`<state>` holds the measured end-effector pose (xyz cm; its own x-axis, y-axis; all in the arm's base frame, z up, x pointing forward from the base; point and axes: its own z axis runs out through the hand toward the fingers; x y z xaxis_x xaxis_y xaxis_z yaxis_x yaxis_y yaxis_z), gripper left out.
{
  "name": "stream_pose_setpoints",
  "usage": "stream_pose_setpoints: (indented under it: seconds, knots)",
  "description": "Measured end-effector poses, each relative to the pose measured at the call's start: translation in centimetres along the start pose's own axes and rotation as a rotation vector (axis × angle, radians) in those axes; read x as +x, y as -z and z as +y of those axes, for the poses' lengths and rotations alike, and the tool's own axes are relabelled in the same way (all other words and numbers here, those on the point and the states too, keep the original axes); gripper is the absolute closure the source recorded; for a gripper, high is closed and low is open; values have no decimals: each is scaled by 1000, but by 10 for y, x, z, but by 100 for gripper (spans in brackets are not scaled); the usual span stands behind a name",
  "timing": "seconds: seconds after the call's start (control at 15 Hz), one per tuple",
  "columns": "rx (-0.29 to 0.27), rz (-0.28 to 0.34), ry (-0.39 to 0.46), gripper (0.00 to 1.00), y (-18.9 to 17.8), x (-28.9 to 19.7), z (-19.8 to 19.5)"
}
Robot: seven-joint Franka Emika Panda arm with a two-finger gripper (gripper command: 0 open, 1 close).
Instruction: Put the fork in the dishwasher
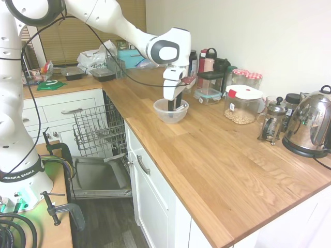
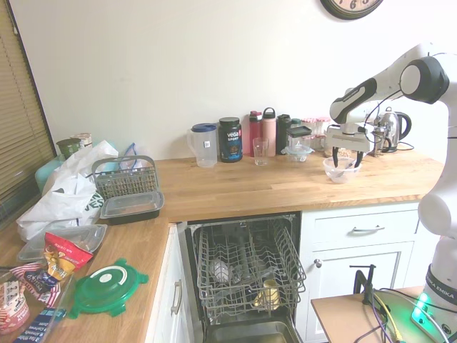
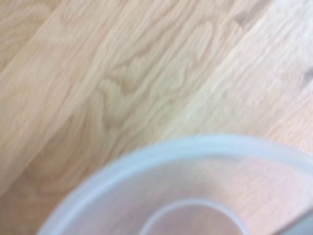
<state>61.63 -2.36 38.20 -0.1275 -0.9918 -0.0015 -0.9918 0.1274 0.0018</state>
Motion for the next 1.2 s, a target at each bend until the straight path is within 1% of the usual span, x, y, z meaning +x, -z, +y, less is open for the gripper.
stream_pose_setpoints:
  seconds: [0.27,0.4,0.67,0.8,1.2]
  knots:
    - [-7,13,-2,100,-4,3,-1]
    - [-11,35,-14,100,-8,5,-2]
    - [11,85,-78,100,-5,4,-3]
    - [21,100,-98,100,-1,5,-3]
    - [29,102,-90,100,3,-2,-4]
